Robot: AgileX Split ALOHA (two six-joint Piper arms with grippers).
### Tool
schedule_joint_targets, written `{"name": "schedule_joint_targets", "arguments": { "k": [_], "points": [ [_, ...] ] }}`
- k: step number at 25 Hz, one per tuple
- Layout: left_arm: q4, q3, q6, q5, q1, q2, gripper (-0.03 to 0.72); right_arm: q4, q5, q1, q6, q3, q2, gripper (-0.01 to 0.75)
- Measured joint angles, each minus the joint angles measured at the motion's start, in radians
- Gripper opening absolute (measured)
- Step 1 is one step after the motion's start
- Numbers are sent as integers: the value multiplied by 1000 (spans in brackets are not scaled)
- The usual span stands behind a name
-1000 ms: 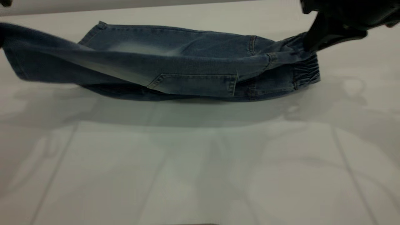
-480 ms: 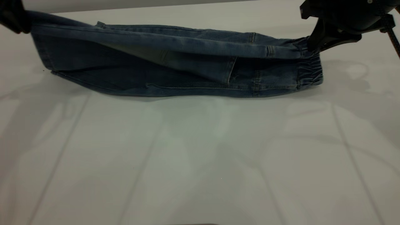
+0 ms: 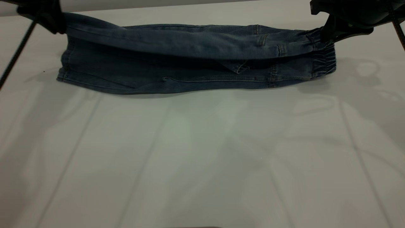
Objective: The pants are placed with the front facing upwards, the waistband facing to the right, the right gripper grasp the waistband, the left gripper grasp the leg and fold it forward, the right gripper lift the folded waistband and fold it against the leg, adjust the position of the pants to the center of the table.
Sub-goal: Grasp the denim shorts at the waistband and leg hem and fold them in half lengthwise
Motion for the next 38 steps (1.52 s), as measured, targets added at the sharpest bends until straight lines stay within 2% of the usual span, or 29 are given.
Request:
{"name": "schedule_joint_targets", "arguments": {
  "k": [4,10,16,29,33,35,38],
  "points": [
    [2,-26,14,-6,-21,19,53,0,-2,0,-48,-17,9,38],
    [4,-49,46,-17,-24,67,53,-3,47,0,-97,-127,88,38],
    [6,-63,46,-100,-24,113,53,-7,41,0,-110,-194,161,38],
    [9,-141,46,-176,-28,210,53,11,-12,0,-134,-213,189,59],
    [9,-141,46,-180,-28,212,85,17,-15,0,-135,-217,189,134],
    [9,-141,46,-192,-28,212,132,17,-19,0,-135,-219,189,220],
    [9,-141,46,-219,-28,212,257,27,-19,0,-135,-219,189,379]
  ]
}}
